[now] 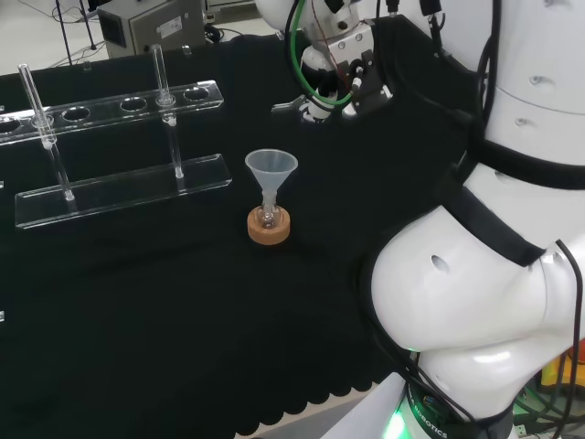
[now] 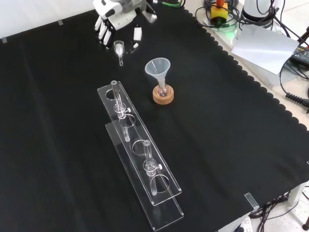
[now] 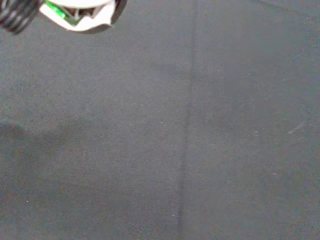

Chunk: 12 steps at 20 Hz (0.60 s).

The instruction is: Pour all the NaCl from the weighing funnel into the round-bottom flask.

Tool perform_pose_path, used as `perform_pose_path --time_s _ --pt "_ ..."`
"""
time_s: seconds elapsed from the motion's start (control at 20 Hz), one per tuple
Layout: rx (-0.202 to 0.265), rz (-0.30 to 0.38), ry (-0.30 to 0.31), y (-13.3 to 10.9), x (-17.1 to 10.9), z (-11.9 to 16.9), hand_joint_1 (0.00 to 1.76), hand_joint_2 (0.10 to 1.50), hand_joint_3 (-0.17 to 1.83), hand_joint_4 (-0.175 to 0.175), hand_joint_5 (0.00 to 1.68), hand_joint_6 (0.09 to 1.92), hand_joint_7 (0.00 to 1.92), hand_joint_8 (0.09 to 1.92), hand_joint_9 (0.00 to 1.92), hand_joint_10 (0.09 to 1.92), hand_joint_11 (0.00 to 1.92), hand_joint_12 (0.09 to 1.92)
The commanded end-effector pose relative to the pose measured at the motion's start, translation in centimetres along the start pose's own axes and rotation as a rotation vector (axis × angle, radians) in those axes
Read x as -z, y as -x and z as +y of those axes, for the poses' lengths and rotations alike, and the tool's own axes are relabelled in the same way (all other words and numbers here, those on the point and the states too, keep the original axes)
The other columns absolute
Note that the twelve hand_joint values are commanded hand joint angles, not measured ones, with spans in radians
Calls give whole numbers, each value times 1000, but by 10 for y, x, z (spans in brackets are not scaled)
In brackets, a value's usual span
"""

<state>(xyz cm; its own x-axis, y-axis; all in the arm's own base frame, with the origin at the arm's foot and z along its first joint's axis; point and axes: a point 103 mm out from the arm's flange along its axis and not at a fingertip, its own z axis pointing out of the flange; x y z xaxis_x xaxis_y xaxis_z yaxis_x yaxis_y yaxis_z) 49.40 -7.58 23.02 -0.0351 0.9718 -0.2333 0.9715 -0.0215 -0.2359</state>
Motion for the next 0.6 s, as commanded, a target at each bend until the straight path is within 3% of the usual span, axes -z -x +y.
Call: perform_pose_path --time_s 0.05,0.25,0.6 --pt "-25 -1 -12 10 10 -28 1095 646 790 175 1142 965 743 685 995 467 726 1160" --pt "-24 -10 9 10 20 -57 1095 646 791 175 1141 966 743 685 996 466 728 1158" --pt "-15 -37 -32 -1 24 -100 1095 645 793 175 1141 967 743 685 1001 463 733 1151"
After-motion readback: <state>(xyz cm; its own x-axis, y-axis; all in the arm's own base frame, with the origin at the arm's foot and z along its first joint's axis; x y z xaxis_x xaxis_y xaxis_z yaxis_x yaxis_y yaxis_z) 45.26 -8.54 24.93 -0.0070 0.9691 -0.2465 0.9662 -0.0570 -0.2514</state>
